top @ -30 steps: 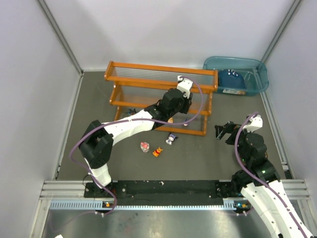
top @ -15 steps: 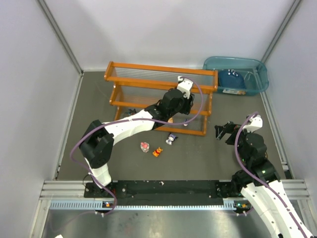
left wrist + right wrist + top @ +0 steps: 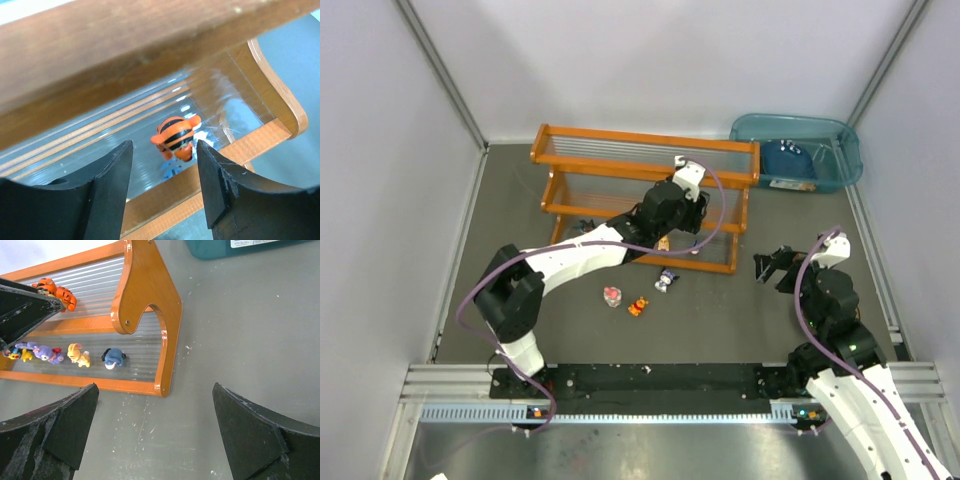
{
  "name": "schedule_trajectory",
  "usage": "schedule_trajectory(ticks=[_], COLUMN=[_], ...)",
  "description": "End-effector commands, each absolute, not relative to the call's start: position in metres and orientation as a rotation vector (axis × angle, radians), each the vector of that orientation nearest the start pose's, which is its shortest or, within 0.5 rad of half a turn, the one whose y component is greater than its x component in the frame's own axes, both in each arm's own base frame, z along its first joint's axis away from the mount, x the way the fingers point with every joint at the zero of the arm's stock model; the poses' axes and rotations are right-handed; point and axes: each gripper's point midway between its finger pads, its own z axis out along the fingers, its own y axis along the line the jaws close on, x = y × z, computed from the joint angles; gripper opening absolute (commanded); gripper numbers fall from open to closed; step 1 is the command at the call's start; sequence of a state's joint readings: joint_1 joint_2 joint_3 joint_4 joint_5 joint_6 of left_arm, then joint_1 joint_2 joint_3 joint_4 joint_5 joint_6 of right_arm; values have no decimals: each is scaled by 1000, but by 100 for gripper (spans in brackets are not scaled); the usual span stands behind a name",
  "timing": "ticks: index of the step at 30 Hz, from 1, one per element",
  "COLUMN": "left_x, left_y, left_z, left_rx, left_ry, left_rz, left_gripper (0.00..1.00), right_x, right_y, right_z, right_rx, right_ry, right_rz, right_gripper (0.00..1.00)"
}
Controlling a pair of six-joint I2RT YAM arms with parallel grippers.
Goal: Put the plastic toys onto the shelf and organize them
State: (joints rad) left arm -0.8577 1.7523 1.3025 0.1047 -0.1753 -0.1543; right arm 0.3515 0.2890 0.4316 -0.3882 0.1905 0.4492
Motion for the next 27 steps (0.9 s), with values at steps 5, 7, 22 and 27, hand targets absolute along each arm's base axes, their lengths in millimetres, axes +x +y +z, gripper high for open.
schedule_trajectory(ticks=[5, 7, 22, 27], left_x=[353, 345, 269, 239], left_y=[-368, -361, -287, -278], left_z=[267, 276, 234, 158], left_rx=[528, 528, 587, 609], left_ry=[1699, 1669, 1853, 2022], left_rz=[-568, -580, -569, -609], left_gripper=[66, 67, 71, 72], right_x=[225, 225, 224, 224], right_y=[68, 69, 70, 70], right_z=[191, 191, 191, 191], right_rx=[223, 222, 218, 216], right_ry=[1788, 1790, 1792, 1786], right_rz=[416, 417, 422, 427], right_gripper=[99, 99, 99, 99])
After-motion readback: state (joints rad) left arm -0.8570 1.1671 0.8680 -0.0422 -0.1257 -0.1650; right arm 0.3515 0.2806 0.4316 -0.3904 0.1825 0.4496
